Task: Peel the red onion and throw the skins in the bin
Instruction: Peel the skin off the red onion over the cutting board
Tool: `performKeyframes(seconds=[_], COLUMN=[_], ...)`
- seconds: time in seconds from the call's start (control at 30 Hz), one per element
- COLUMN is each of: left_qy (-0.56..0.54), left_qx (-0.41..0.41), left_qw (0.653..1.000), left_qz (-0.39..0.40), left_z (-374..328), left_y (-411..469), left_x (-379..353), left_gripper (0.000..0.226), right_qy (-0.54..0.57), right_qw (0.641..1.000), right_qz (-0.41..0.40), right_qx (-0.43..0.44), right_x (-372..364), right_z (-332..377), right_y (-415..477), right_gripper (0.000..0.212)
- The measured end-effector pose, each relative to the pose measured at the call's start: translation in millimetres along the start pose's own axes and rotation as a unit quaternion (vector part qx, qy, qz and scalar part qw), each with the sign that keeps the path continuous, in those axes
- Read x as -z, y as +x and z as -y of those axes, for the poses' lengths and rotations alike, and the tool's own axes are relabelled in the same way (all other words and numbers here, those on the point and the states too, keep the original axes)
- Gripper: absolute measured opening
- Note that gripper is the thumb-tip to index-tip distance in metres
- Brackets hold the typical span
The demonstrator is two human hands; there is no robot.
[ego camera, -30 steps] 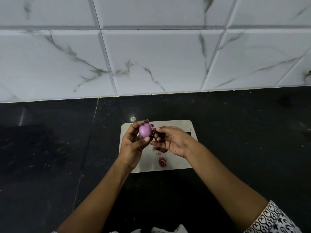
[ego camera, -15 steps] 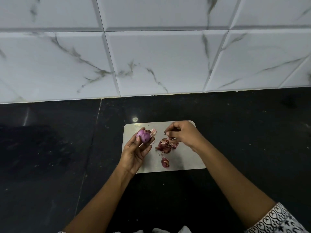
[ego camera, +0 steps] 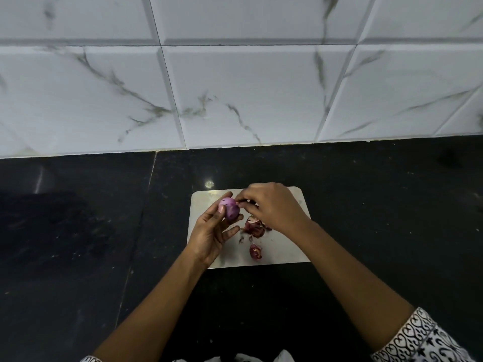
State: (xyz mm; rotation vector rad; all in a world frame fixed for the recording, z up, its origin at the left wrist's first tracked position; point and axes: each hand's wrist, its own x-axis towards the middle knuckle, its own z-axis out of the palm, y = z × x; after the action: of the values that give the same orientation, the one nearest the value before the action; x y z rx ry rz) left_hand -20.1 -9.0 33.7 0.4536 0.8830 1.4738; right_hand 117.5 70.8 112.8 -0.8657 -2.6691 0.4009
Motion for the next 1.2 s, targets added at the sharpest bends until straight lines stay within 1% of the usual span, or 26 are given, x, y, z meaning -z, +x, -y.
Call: performKeyframes(seconds=[0.07, 0.13, 0.17, 0.2, 0.3, 0.43, 0.53, 0.63, 0.7, 0.77, 0.8, 0.87, 1.0, 1.07, 1.13, 1.2], left_qy=[0.030, 0.063, 0.084, 0.106, 0.161, 0.172, 0.133, 0.104, 0.094, 0.090, 0.092, 0.100, 0.119, 0.125, 0.129, 0.130], left_qx=[-0.005, -0.007, -0.006, -0.005, -0.007, -0.002, 0.012, 0.023, 0.027, 0.026, 0.023, 0.018, 0.003, -0.006, -0.014, -0.022], left_qw=[0.999, 0.998, 0.996, 0.994, 0.987, 0.984, 0.990, 0.993, 0.994, 0.994, 0.994, 0.993, 0.991, 0.990, 0.990, 0.990], left_qz=[-0.010, -0.021, -0.025, -0.028, -0.029, -0.033, -0.043, -0.043, -0.047, -0.054, -0.057, -0.058, -0.057, -0.058, -0.056, -0.051], left_z=[-1.5, -4.0, -4.9, -5.4, -4.8, -2.3, -4.5, -7.5, -8.6, -9.3, -9.7, -10.3, -11.0, -11.2, -11.9, -12.8], left_y=[-0.1, -1.1, -1.2, -1.0, -3.6, -5.1, -4.5, -4.9, -4.7, -4.2, -4.0, -4.6, -6.0, -6.7, -7.6, -8.5], left_x=[1.0, 0.6, 0.2, -0.2, -4.5, -11.6, -12.3, -15.0, -16.7, -18.2, -18.9, -20.2, -24.0, -25.7, -26.9, -26.6], left_gripper=[0.072, 0.050, 0.043, 0.039, 0.039, 0.028, 0.033, 0.036, 0.034, 0.034, 0.033, 0.031, 0.029, 0.033, 0.036, 0.035], right_qy=[-0.043, -0.074, -0.089, -0.103, -0.147, -0.178, -0.118, 0.016, 0.116, 0.177, 0.190, 0.183, 0.103, 0.086, 0.101, 0.150], right_qw=[0.999, 0.996, 0.994, 0.992, 0.985, 0.978, 0.987, 0.994, 0.984, 0.972, 0.969, 0.971, 0.981, 0.982, 0.976, 0.961], right_qz=[0.012, 0.031, 0.043, 0.056, 0.086, 0.108, 0.112, 0.075, 0.022, 0.007, 0.019, 0.054, 0.078, 0.083, 0.098, 0.127], right_qx=[0.022, 0.036, 0.037, 0.036, 0.024, 0.032, 0.005, -0.077, -0.130, -0.153, -0.154, -0.148, -0.143, -0.148, -0.168, -0.196], right_x=[3.3, 6.4, 8.0, 9.6, 13.6, 15.9, 10.0, 3.6, 3.3, 5.0, 6.0, 7.2, 8.0, 9.3, 10.6, 11.9], right_z=[0.7, 2.0, 2.9, 3.8, 6.8, 10.2, 8.3, -0.7, -6.8, -10.6, -11.2, -9.0, -2.2, -1.4, -3.8, -7.2], right_y=[2.0, 4.3, 5.6, 6.7, 8.5, 8.5, 7.4, 2.8, -1.3, -4.4, -5.4, -5.8, -1.2, 1.8, 5.0, 7.8], right_gripper=[0.025, 0.026, 0.026, 0.026, 0.026, 0.022, 0.017, 0.014, 0.011, 0.011, 0.012, 0.013, 0.017, 0.017, 0.015, 0.013])
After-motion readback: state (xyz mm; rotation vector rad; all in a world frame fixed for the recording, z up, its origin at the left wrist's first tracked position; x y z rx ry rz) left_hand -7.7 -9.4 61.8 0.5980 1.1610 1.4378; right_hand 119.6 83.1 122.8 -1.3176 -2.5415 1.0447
